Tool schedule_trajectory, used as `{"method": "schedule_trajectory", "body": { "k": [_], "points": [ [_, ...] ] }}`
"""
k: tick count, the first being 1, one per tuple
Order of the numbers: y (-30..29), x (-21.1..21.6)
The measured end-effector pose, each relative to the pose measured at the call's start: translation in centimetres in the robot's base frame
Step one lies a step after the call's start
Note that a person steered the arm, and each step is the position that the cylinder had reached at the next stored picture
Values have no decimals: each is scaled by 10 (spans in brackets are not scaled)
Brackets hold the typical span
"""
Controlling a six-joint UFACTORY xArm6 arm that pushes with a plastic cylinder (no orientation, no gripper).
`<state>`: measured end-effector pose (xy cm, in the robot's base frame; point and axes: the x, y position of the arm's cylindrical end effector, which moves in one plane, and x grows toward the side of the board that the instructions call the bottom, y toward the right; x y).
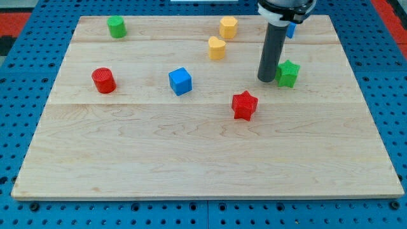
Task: Move the blue cube to the vertical bottom side of the red circle
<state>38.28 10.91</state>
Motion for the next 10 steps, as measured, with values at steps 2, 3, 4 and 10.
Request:
{"method": "schedule_trajectory", "body": {
  "k": [2, 3, 4, 10],
  "points": [
    [-112, -7],
    [-120, -12],
    [-181, -10],
    [-207, 78]
  ]
}}
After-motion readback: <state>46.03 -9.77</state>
